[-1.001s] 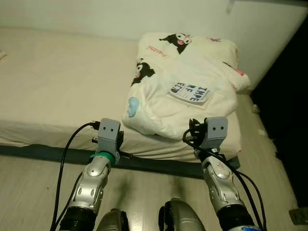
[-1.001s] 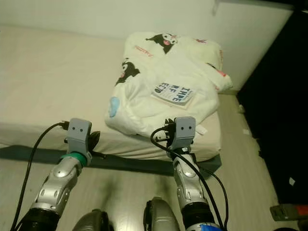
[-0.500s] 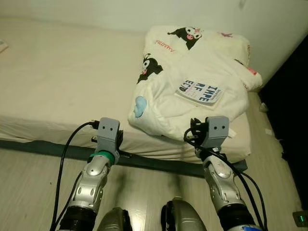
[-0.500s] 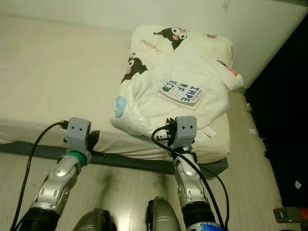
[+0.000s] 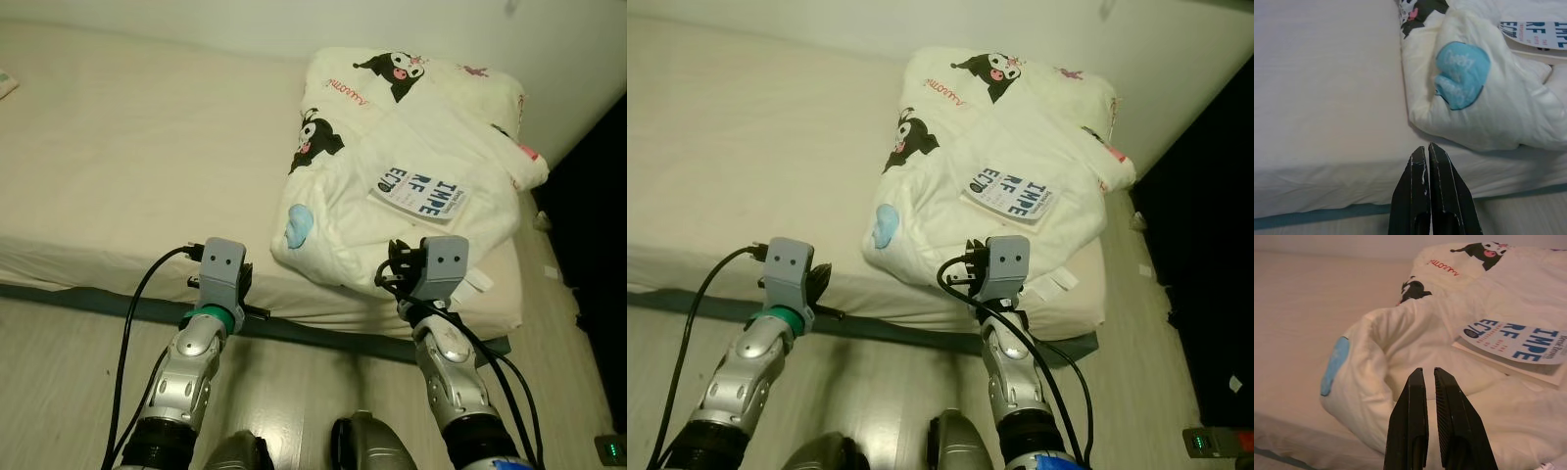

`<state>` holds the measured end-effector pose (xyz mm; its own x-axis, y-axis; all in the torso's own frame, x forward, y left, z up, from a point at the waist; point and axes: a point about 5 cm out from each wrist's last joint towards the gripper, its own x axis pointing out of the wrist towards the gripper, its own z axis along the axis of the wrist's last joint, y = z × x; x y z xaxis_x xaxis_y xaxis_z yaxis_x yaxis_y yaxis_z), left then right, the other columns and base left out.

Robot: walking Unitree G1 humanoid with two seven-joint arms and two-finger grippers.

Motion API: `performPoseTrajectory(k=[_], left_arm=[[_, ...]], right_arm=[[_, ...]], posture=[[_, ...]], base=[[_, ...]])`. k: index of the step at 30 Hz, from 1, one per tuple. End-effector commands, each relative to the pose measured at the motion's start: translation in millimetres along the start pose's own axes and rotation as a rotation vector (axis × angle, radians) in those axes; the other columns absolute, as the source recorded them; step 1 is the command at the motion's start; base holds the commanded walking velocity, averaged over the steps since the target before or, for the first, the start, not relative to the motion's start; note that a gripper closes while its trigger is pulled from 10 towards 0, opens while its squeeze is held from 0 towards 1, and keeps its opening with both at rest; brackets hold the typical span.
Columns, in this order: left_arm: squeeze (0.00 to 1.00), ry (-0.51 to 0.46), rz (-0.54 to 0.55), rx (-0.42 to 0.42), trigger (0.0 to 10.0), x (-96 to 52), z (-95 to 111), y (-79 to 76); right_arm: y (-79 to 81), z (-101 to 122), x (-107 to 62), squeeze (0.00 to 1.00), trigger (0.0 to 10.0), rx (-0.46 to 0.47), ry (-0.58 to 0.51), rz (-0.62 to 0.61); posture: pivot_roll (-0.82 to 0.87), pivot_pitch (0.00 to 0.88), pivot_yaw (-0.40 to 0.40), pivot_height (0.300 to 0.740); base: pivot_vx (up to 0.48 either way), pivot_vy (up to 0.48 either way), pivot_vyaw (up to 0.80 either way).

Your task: Clean up the room

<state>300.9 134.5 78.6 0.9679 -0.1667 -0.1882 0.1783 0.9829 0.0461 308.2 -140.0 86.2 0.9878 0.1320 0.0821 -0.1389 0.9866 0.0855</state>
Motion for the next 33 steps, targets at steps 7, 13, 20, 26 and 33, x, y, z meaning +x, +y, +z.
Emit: performPoseTrajectory(k=[7,13,20,26,33], left_arm=[[0.0,-0.015,-0.028,-0.015,10.0,-2.2,1.6,-6.6],[0.0,-0.025,-0.037,-0.019,10.0,-2.1,3.3,-7.9],[0.0,-0.039,-0.045,-0.032,10.0,-2.7,5.7,-8.8],[0.0,-0.044,-0.048,-0.027,10.0,-3.0,6.1,-9.1],[0.0,-0.041,-0.038,-0.027,10.0,-2.5,5.6,-7.7]], right_arm=[[-1.0,-2.6,-2.8,0.0,10.0,0.019,0.006,0.0],[-1.7,-3.3,-2.9,0.0,10.0,0.019,0.008,0.0],[-2.2,-5.5,-4.3,0.0,10.0,0.021,0.016,0.004],[-1.9,-6.2,-5.8,0.0,10.0,0.032,0.013,0.014],[-2.9,-4.0,-5.4,0.0,10.0,0.016,0.001,0.019]], posture=[[-0.04,0.056,0.008,0.68],[-0.04,0.055,0.008,0.68],[-0.04,0.053,0.005,0.68],[-0.04,0.05,0.001,0.68],[-0.03,0.05,-0.001,0.69]], base=[[0.0,0.0,0.0],[0.0,0.0,0.0],[0.0,0.0,0.0],[0.0,0.0,0.0],[0.0,0.0,0.0]])
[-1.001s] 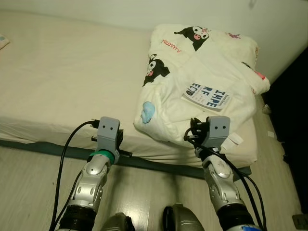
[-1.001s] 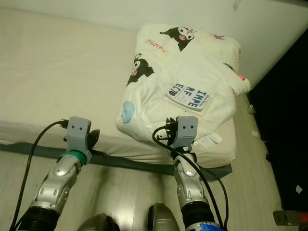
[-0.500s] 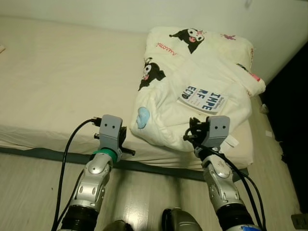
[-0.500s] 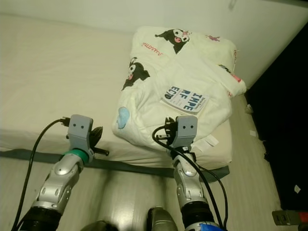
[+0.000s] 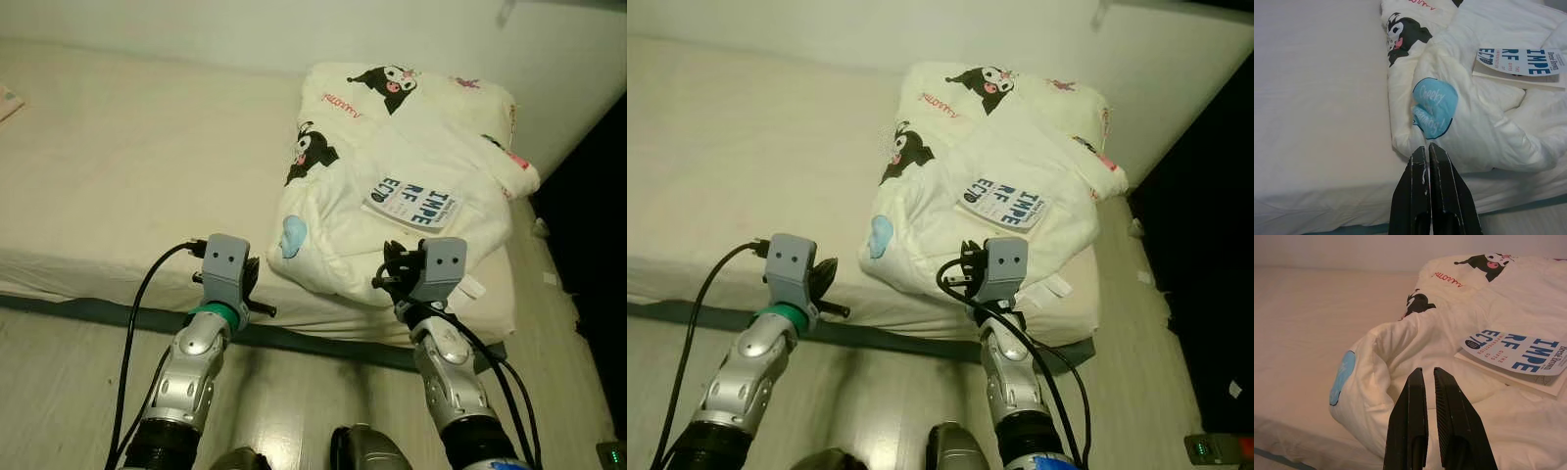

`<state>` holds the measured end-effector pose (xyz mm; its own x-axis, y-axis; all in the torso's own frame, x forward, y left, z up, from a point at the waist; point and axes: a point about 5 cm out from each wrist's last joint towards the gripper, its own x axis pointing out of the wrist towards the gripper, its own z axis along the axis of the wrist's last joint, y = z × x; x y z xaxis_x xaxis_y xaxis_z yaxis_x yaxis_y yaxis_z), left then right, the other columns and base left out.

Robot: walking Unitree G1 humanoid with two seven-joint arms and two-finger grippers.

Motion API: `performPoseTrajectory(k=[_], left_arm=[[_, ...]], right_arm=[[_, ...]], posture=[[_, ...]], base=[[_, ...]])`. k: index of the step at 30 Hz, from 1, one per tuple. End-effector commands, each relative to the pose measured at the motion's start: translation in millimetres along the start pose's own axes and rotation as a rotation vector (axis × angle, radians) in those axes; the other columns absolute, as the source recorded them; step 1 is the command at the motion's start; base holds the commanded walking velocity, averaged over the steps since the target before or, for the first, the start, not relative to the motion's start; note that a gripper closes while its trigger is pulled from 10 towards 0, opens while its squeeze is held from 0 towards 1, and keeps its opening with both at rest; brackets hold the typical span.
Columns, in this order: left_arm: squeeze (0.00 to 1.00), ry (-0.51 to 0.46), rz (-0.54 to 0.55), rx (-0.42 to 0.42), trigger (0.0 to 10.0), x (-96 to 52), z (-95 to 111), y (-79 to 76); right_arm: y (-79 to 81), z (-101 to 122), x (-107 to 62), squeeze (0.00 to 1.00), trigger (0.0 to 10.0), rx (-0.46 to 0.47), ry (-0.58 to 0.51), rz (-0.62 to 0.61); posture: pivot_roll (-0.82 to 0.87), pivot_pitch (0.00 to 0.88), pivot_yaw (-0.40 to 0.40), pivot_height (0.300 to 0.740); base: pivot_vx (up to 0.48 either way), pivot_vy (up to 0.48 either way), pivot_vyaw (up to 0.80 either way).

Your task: Clean up the room

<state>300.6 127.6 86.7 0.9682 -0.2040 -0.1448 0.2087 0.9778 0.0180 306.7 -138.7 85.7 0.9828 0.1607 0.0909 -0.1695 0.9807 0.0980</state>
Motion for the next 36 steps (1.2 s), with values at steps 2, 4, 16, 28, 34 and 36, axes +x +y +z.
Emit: performPoseTrajectory(k=[2,4,16,28,34,36], left_arm=[[0.0,0.004,-0.001,-0.004,10.0,-2.0,-2.9,-1.2],[0.0,0.004,0.0,-0.004,10.0,-2.6,-3.0,-0.6],[0.0,0.003,0.004,-0.001,10.0,-2.1,-2.9,0.8],[0.0,-0.002,-0.003,0.001,10.0,0.1,-1.5,-1.2],[0.0,-0.012,-0.012,0.006,10.0,-0.8,0.3,-2.9],[0.0,-0.013,-0.014,0.007,10.0,-0.9,0.5,-3.3]], right_arm=[[-4.9,-2.9,-4.2,0.0,10.0,-0.001,0.005,-0.012],[-5.1,-2.5,-3.9,0.0,10.0,-0.003,0.002,-0.012],[-3.8,-2.0,-1.3,0.0,10.0,-0.003,0.001,0.0],[-6.4,-4.7,-2.7,0.0,10.0,-0.006,0.015,-0.009],[-2.9,-7.4,-4.0,0.0,10.0,0.0,0.022,-0.002],[-2.7,-7.5,-4.1,0.0,10.0,0.002,0.022,-0.003]], posture=[[-0.03,0.051,-0.002,0.695],[-0.03,0.052,-0.004,0.705],[-0.03,0.041,-0.006,0.74],[-0.03,0.039,-0.012,0.74],[-0.03,0.039,-0.01,0.74],[-0.03,0.039,-0.01,0.74]], base=[[0.0,0.0,0.0],[0.0,0.0,0.0],[0.0,0.0,0.0],[0.0,0.0,0.0],[0.0,0.0,0.0],[0.0,0.0,0.0]])
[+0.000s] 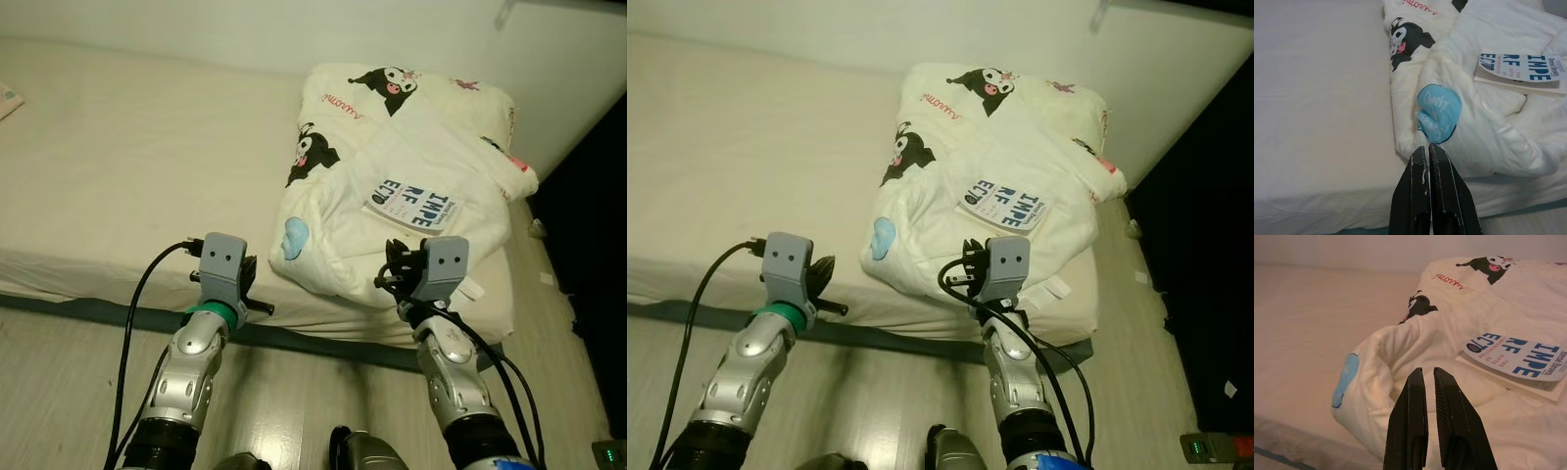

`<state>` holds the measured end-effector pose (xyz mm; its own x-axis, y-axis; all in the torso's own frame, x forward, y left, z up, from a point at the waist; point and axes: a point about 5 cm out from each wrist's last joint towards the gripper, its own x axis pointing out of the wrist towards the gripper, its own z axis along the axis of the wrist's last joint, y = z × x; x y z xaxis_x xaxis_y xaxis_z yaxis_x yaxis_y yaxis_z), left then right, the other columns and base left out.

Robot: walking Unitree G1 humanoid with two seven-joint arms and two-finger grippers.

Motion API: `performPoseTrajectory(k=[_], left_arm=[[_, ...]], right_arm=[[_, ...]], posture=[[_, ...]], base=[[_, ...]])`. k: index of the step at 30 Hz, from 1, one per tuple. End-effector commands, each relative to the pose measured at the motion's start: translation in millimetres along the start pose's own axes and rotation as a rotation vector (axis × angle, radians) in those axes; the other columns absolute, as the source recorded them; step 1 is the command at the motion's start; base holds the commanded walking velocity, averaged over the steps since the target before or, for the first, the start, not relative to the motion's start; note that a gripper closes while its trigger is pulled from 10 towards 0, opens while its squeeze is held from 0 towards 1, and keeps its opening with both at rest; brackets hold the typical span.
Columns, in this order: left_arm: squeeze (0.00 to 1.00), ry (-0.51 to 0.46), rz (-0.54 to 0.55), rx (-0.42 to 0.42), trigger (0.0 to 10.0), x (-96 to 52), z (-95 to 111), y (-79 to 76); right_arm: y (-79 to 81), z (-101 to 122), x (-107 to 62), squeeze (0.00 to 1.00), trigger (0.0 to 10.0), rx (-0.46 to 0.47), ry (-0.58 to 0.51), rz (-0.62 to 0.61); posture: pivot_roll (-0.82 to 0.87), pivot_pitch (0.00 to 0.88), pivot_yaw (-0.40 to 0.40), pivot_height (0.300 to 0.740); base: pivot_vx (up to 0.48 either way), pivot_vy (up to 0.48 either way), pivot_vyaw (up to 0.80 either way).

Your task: Clean up the room

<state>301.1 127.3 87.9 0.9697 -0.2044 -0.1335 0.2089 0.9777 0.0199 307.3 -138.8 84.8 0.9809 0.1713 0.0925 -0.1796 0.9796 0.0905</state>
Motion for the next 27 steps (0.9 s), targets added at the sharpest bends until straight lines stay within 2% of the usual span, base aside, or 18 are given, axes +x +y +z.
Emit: performPoseTrajectory(k=[1,9,22,27], left_arm=[[0.0,-0.002,-0.014,0.005,10.0,-1.2,-0.8,-3.2],[0.0,-0.026,-0.035,0.013,10.0,-1.8,2.4,-7.4],[0.0,-0.034,-0.05,0.017,10.0,-1.5,3.8,-10.0],[0.0,-0.032,-0.05,0.018,10.0,-2.2,3.2,-10.0]], right_arm=[[-2.3,-6.6,-4.6,0.0,10.0,0.009,0.022,-0.014],[-2.1,-8.3,-7.0,0.0,10.0,0.007,0.027,-0.007],[-3.2,-8.9,-7.8,0.0,10.0,0.012,0.027,-0.014],[-3.4,-9.2,-8.1,0.0,10.0,0.021,0.027,-0.019]], posture=[[-0.03,0.039,-0.01,0.74],[-0.04,0.037,-0.007,0.74],[-0.04,0.039,-0.005,0.74],[-0.04,0.039,-0.003,0.74]], base=[[0.0,0.0,0.0],[0.0,0.0,0.0],[0.374,0.0,0.0],[0.382,0.0,-0.69]])
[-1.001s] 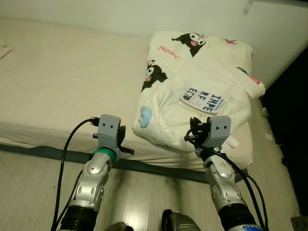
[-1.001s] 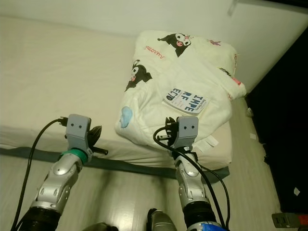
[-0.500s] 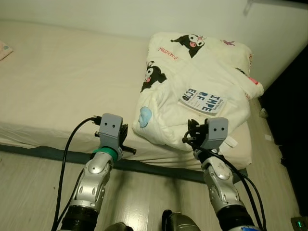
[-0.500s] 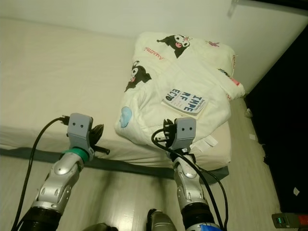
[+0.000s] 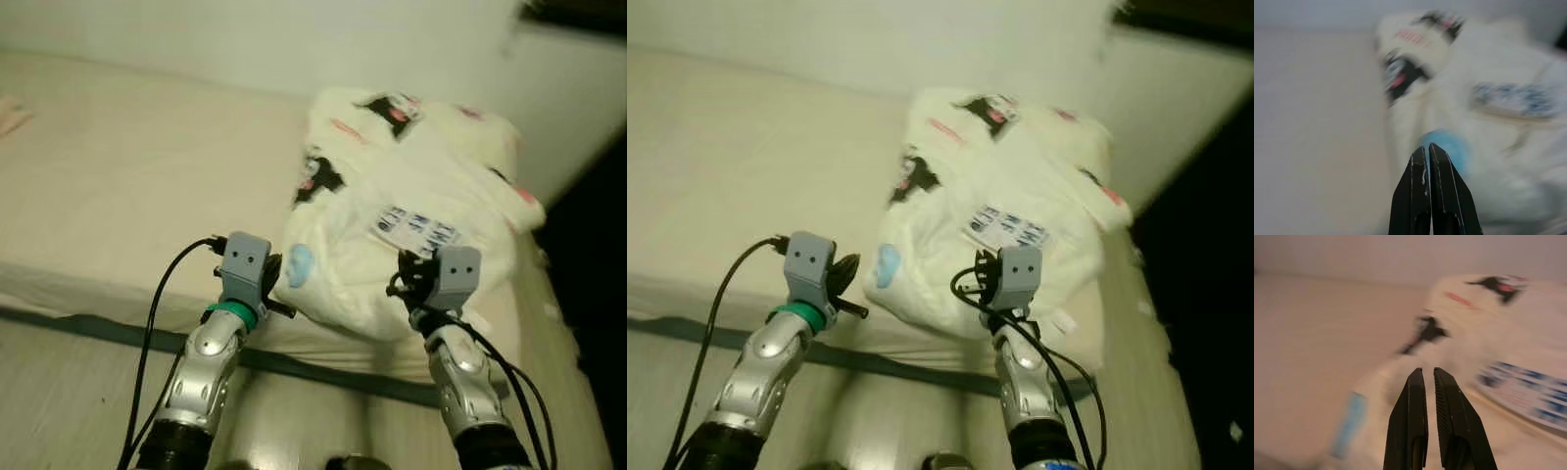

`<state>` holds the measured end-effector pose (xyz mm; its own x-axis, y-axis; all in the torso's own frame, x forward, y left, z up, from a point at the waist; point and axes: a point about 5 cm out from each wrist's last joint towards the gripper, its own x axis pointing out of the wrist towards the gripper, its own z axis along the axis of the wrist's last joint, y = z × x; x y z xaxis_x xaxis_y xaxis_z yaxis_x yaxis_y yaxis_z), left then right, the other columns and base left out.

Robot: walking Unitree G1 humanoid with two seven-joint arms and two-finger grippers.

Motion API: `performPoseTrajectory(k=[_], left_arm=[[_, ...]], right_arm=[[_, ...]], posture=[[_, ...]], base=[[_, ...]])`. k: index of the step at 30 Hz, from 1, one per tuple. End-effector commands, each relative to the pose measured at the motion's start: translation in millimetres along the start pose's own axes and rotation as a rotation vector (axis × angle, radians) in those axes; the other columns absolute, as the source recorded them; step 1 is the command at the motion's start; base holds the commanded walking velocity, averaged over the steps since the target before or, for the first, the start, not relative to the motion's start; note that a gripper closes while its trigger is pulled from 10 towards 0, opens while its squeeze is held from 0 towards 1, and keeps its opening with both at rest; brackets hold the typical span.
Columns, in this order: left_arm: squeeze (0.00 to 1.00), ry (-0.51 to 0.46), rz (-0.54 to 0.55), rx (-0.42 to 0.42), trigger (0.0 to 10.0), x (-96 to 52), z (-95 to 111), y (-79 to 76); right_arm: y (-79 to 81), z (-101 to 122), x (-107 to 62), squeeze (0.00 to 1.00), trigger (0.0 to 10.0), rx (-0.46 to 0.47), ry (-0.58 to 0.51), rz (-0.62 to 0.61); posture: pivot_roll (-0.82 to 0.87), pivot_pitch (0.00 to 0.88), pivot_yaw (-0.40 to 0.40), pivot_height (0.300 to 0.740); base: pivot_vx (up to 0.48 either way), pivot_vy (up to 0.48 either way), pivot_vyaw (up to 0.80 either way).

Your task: Clean up the room

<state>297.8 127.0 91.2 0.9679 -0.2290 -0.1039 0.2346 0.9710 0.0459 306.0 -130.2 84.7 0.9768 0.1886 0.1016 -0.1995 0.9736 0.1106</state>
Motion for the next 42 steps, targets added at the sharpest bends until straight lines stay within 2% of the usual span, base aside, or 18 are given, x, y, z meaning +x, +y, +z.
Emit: performPoseTrajectory(k=[1,4,26,42], left_arm=[[0.0,-0.001,-0.026,-0.011,10.0,1.6,0.6,-9.0],[0.0,0.001,-0.026,-0.012,10.0,1.5,0.2,-9.0],[0.0,0.02,-0.024,-0.025,10.0,1.6,-1.9,-9.3],[0.0,0.032,-0.032,-0.016,10.0,0.8,-4.6,-8.4]], right_arm=[[-12.0,-7.9,-8.5,0.0,10.0,-0.001,0.034,-0.038],[-12.5,-7.6,-8.5,0.0,10.0,-0.005,0.034,-0.04],[-14.1,-9.0,-8.3,0.0,10.0,-0.021,0.04,-0.049],[-18.3,-4.4,-6.8,0.0,10.0,-0.027,0.014,-0.08]], posture=[[-0.04,0.039,-0.003,0.74],[-0.04,0.04,-0.002,0.74],[-0.04,0.041,-0.006,0.74],[-0.04,0.041,0.001,0.67]], base=[[0.368,0.0,-0.71],[0.319,0.0,0.0],[0.0,0.0,0.0],[0.0,0.0,0.0]])
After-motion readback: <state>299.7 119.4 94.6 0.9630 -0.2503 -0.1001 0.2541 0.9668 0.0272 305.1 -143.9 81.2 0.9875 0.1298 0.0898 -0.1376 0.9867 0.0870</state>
